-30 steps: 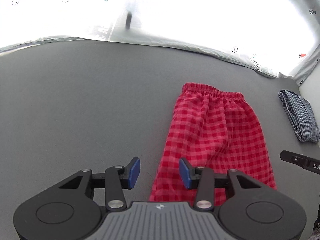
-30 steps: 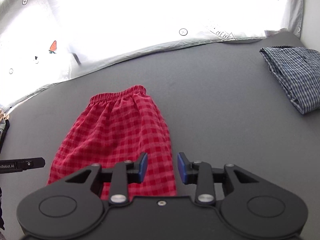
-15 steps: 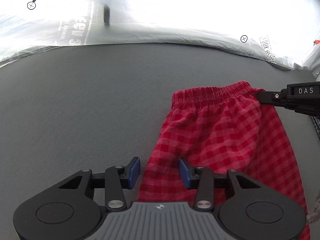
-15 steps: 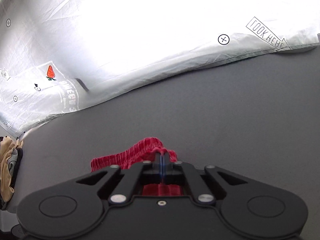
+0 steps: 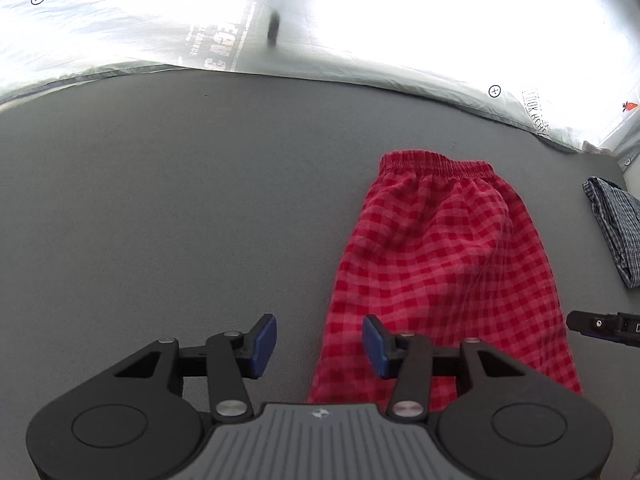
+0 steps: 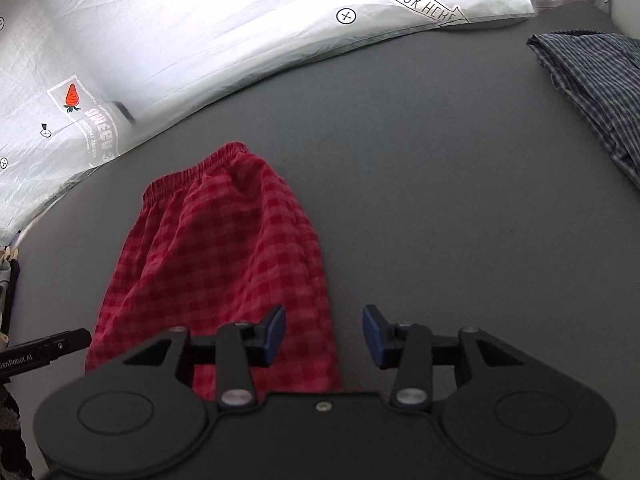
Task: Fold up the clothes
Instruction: 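Grasp the shorts hem with both grippers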
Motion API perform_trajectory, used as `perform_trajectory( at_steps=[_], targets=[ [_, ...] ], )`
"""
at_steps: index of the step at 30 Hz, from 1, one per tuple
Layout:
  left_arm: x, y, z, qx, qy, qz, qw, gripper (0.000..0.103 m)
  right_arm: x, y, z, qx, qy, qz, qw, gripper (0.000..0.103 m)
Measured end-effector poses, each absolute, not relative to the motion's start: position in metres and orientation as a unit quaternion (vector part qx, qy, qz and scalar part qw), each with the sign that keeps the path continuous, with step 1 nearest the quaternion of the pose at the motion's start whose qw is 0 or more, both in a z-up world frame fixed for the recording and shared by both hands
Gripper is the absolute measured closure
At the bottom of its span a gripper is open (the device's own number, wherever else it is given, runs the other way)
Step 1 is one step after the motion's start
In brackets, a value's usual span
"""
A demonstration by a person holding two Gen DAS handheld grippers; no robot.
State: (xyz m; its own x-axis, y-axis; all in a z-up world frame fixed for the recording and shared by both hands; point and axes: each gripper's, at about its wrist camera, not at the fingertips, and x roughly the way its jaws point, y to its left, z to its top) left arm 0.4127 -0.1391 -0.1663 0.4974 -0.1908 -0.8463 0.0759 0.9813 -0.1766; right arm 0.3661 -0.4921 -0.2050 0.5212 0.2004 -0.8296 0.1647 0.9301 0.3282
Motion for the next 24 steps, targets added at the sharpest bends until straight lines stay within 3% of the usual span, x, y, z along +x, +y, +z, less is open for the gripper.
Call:
perform_trajectory(
  at_steps=[7,8,11,13,22,24],
  targets=[
    [0.325,-0.107,-0.179,-0.124,0.538,-0.071,0.831,0.054,0.257,-0.485,-0.206,0.187,0.509,0.013,0.84,0.063],
    [0.317,-0.105,-0.183,-0.136,0.545,-0.076,0.824,0.054,0.25,-0.482,-0.207,0.184,0.508,0.017,0.841,0.066],
    [0.296,-0.105,-0.189,-0.154,0.55,-0.084,0.817,0.054,0.237,-0.471,-0.204,0.156,0.496,0.026,0.854,0.094],
    [0.289,-0.107,-0.186,-0.15,0.546,-0.089,0.82,0.056,0.232,-0.467,-0.198,0.143,0.489,0.027,0.86,0.1],
    [0.268,-0.103,-0.187,-0.164,0.556,-0.097,0.809,0.056,0.211,-0.468,-0.194,0.155,0.498,0.009,0.853,0.098],
    [0.269,-0.1,-0.189,-0.178,0.559,-0.099,0.803,0.056,0.209,-0.469,-0.195,0.156,0.5,-0.005,0.852,0.083]
  ],
)
